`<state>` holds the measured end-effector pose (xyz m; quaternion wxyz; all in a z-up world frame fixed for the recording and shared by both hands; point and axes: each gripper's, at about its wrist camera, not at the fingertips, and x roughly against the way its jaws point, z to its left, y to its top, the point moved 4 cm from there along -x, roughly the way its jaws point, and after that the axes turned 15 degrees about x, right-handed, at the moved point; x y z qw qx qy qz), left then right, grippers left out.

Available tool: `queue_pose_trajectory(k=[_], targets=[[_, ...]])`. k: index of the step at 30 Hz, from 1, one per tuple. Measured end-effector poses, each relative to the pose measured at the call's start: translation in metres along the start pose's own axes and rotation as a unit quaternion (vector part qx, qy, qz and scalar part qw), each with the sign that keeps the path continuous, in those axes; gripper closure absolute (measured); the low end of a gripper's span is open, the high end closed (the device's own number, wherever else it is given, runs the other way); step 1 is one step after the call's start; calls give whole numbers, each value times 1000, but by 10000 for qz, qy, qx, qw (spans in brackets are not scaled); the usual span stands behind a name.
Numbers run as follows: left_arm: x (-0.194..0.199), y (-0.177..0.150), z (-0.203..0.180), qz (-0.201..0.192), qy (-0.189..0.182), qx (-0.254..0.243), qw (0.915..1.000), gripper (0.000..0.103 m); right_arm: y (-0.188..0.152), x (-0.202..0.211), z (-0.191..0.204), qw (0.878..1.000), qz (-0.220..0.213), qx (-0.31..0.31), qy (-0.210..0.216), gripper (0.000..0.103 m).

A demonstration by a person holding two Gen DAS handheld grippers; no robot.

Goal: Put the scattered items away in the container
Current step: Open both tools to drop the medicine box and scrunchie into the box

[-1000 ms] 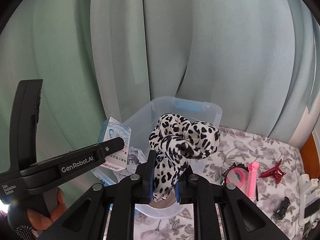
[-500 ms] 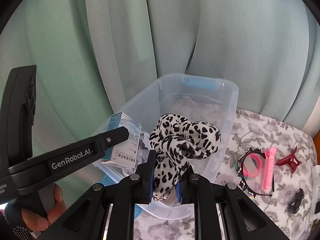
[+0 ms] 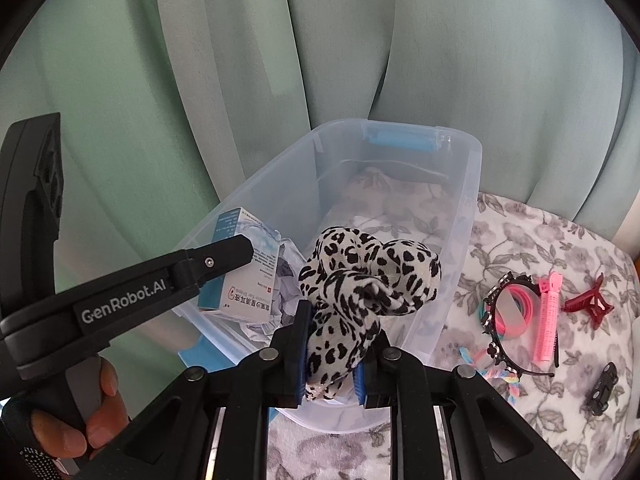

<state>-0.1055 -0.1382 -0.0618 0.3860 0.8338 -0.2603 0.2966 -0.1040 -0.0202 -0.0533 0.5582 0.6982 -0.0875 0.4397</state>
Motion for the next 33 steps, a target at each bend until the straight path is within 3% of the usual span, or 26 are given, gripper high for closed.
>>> queue_pose_trajectory(k=[3,5,14,22,33], targets=[[-2,-1,-1,46,17,5,10000,73,-2,-2,-1,10000,74,-29,-3,79],[-2,-1,-1,45,24,3,10000,61,-3,-2,-1,10000,89,-36,2,74],[4,0,-5,-7,16,-10,10000,45,0,7,0,10000,-9,-19,-17,56],[15,3,-11,-88,-25,-89,9999,41,1,25,-2,9998,-158,-87,-99,49],[49,-5,-35,-282,-141,-408,9987,41,-5,63,-13,9981,-467,-283,-274,47]])
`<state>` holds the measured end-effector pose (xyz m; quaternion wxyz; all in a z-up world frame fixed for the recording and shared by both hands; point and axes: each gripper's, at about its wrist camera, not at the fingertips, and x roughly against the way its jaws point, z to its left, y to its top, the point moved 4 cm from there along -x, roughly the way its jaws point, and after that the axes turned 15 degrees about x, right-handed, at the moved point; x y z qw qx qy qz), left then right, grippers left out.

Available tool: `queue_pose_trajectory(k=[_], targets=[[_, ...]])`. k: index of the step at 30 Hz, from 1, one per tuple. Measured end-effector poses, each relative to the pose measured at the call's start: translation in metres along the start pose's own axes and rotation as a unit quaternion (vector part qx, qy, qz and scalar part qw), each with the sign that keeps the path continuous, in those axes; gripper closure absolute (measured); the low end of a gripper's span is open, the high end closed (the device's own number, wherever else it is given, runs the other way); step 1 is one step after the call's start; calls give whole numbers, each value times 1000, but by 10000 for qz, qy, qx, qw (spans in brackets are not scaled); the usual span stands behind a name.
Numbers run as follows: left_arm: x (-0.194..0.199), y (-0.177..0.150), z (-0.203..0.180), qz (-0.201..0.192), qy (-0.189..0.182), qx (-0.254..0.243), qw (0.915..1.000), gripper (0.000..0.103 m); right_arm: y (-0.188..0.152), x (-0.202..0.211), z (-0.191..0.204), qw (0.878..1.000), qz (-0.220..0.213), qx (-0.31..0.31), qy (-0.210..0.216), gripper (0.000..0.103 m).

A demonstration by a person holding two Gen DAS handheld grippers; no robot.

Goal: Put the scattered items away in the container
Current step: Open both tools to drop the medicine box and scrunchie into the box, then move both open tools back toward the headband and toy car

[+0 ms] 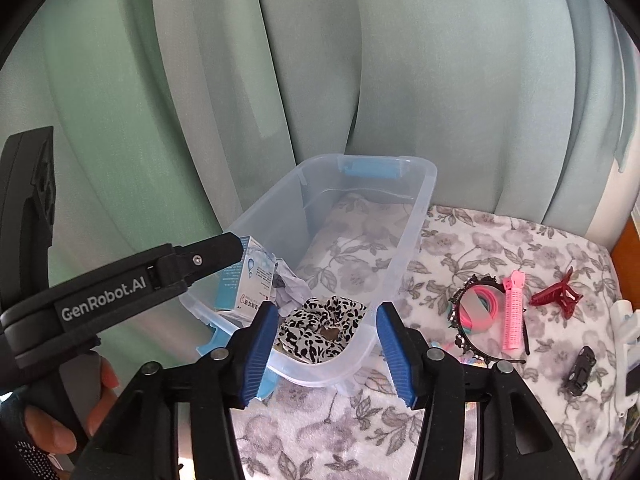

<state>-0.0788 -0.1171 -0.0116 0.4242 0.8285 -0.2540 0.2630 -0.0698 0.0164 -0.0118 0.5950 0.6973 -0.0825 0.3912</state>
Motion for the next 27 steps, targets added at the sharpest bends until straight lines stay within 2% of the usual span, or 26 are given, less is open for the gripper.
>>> queue_pose_trajectory(k=[6,11,14,17,22,27], targets=[[15,-8,-26,-88,-102,-291,9995,40,-5,25,-14,9994,-244,-209,-105,39],[29,-17,-52,-196,-238,-500,9983,34,-15,46,-33,9978,-415,-458,-219,33],[33,-25,-70,-214,-319,-679,9970,34,-24,59,-49,9961,-518,-644,-312,23],[35,-37,-89,-206,-404,-850,9954,33,-34,73,-67,9936,-619,-846,-423,23],[33,-58,-123,-94,-514,-1153,9920,33,-52,100,-102,9869,-834,-1146,-775,12],[24,-82,-150,70,-491,-1520,9871,33,-69,118,-136,9791,-906,-1408,-1152,11]])
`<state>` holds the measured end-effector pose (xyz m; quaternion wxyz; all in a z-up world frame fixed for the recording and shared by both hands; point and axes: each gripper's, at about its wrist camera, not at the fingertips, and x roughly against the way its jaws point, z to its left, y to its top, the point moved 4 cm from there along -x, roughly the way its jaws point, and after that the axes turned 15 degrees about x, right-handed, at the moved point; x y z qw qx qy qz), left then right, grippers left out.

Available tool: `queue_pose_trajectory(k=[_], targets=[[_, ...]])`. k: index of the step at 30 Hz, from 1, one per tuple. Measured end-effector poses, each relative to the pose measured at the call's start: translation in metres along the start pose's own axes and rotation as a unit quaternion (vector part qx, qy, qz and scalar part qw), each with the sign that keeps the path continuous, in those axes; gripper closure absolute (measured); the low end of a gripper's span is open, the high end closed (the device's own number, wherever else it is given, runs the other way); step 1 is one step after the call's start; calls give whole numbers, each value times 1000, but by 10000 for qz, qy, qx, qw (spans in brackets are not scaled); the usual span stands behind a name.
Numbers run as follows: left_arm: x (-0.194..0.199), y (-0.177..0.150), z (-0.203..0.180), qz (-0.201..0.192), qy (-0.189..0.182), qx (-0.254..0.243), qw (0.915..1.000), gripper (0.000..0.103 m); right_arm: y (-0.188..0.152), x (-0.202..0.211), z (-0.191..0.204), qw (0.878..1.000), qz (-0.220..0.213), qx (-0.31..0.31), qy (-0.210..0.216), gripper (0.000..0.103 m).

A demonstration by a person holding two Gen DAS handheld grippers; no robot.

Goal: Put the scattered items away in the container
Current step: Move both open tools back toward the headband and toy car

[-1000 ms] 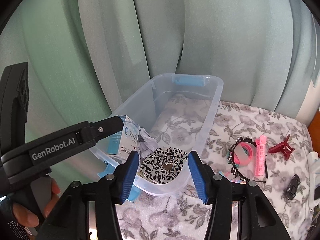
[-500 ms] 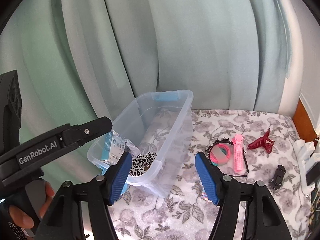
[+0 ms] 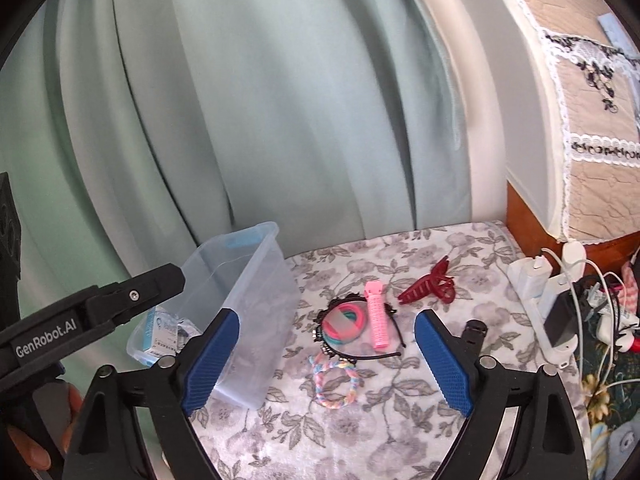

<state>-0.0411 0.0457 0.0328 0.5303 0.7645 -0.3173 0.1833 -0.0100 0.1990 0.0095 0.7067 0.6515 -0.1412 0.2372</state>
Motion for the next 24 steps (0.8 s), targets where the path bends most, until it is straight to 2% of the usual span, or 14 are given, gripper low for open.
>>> queue_pose_trajectory(k=[9,24], targets=[[-31,-25,-30,423,114,-313,9985,33,-26,-1,-56,9970,271,-569,-444,11],[-114,-63,-25,1237,519,-411,9901,33,-82,-56,-99,9859,1245,-922,-630,11]])
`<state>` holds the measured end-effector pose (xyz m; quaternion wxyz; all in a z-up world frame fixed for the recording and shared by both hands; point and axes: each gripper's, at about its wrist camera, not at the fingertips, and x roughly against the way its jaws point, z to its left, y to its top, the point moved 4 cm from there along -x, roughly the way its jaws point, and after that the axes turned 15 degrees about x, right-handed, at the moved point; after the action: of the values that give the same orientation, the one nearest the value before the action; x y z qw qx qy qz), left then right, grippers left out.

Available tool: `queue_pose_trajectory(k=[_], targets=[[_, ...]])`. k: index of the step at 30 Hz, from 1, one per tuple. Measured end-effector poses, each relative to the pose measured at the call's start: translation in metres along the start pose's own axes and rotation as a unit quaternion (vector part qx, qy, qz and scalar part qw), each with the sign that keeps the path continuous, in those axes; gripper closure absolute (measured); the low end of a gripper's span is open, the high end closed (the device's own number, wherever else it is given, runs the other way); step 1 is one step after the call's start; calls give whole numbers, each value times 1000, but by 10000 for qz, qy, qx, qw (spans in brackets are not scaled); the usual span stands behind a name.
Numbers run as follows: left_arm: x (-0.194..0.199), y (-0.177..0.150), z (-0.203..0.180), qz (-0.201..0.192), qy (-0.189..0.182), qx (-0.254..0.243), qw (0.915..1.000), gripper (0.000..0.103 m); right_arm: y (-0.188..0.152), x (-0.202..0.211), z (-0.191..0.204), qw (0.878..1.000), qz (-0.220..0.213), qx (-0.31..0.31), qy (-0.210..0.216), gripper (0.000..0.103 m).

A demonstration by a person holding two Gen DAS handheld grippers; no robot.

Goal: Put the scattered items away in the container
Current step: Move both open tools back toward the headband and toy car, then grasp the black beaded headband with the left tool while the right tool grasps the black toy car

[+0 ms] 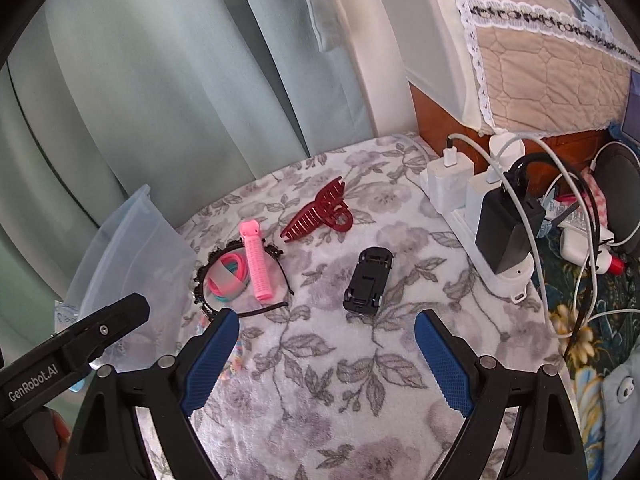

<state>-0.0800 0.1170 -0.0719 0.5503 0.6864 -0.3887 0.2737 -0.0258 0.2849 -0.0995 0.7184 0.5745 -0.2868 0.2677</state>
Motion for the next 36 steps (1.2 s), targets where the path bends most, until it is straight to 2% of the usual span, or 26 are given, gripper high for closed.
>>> queue_pose_trajectory(k=[11,15,24,27,32,36], targets=[[-68,-10,12,528,362,48,9979,33,-19,-52,-9,9978,645,4,-140,12],[-85,-5,20,494,505,199,9973,33,-18,-66,-11,9972,728,31,-177,13],[-120,16,53,393,801,939,9916,34,-9,-99,-13,9958,845,203,-295,18],[-130,19,62,421,840,1099,9895,39,-7,-108,-15,9953,860,243,-363,20],[-144,23,68,494,804,1200,9883,55,-4,-122,-18,9948,891,193,-450,22],[-150,24,67,536,666,1197,9891,57,1,-127,-20,9948,835,229,-533,23]])
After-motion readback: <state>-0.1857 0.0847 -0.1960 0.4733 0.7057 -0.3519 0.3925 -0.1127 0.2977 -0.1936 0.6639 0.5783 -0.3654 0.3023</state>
